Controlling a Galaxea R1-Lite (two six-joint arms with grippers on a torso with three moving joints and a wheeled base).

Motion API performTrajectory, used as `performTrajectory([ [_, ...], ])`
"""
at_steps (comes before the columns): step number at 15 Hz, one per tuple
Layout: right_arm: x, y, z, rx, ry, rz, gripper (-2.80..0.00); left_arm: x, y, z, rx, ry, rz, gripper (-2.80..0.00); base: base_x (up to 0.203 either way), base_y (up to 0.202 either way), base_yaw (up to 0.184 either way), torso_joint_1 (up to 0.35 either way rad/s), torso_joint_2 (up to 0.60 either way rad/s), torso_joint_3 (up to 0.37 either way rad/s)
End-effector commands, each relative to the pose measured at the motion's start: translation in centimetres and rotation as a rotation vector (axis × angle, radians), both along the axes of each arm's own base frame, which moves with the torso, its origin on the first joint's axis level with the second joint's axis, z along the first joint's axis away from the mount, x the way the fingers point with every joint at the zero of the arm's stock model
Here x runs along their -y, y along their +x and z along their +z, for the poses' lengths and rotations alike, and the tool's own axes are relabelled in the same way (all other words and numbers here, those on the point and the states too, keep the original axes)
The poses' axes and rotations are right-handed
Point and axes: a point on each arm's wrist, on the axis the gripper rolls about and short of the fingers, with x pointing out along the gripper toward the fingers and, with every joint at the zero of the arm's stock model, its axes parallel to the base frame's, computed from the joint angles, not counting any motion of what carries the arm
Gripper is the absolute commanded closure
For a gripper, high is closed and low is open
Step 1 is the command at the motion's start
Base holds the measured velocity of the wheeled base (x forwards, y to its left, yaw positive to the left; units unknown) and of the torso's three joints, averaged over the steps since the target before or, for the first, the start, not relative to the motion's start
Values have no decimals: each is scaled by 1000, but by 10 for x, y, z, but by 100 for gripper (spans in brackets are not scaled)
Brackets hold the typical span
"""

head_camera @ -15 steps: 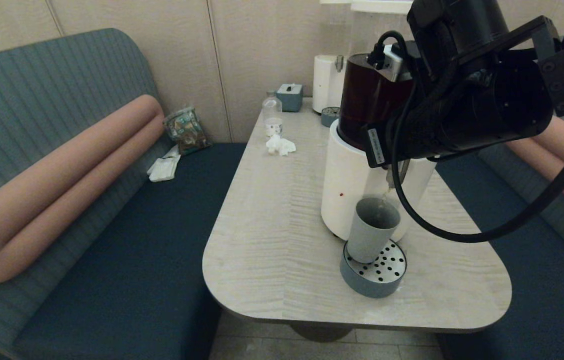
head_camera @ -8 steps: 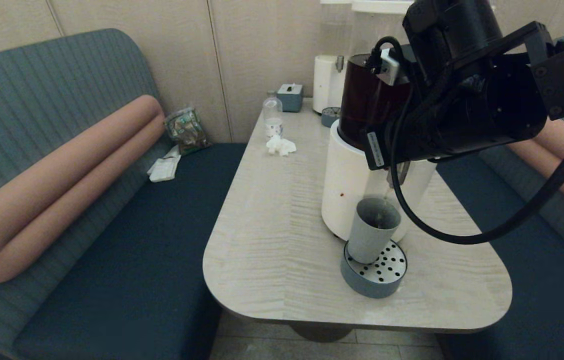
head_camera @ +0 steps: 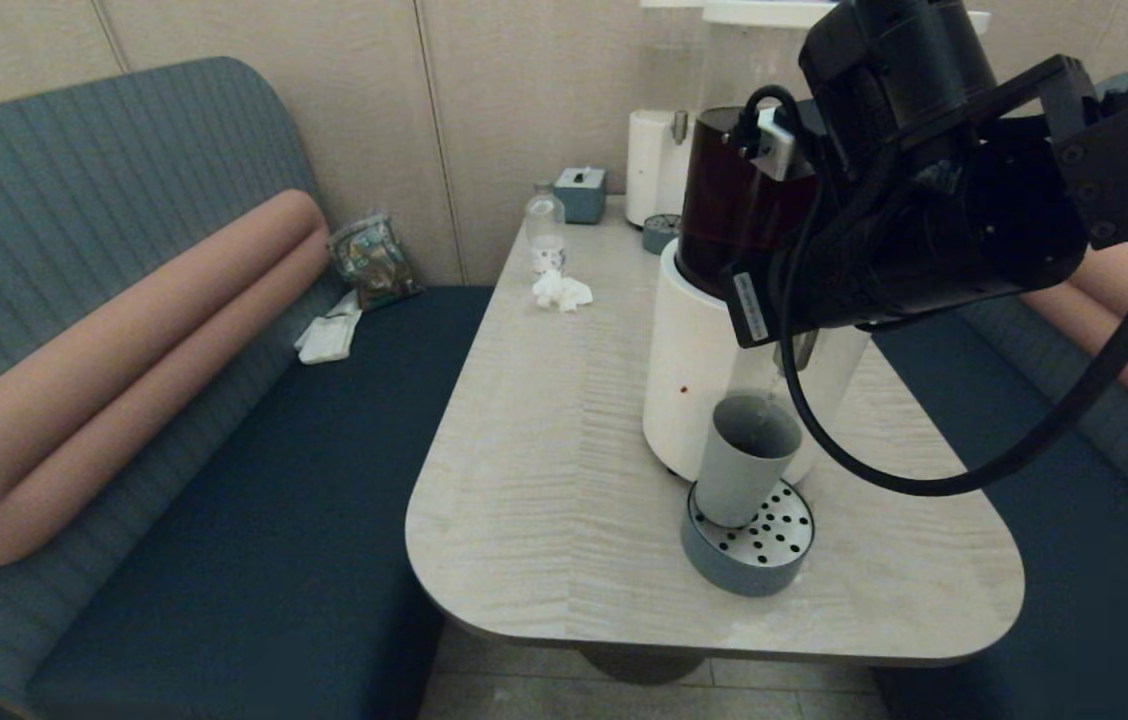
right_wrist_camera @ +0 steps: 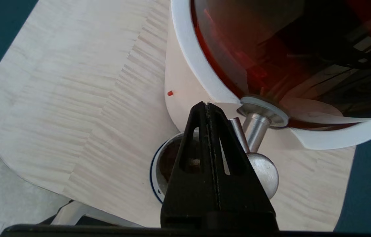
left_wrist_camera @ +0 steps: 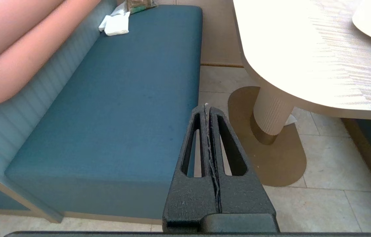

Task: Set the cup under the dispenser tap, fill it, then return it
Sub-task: Turn off the faucet

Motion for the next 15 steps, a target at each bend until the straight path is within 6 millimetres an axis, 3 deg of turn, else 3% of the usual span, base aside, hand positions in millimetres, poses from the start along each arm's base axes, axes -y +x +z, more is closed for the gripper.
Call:
performTrajectory([
  [1, 0, 0, -1, 6, -17, -17, 0, 0, 0, 0, 0, -1, 1, 0, 0, 0, 0, 0, 0, 0],
  [15, -1, 4, 1, 54, -40, -45, 0, 0, 0, 0, 0, -1, 1, 0, 0, 0, 0, 0, 0, 0],
])
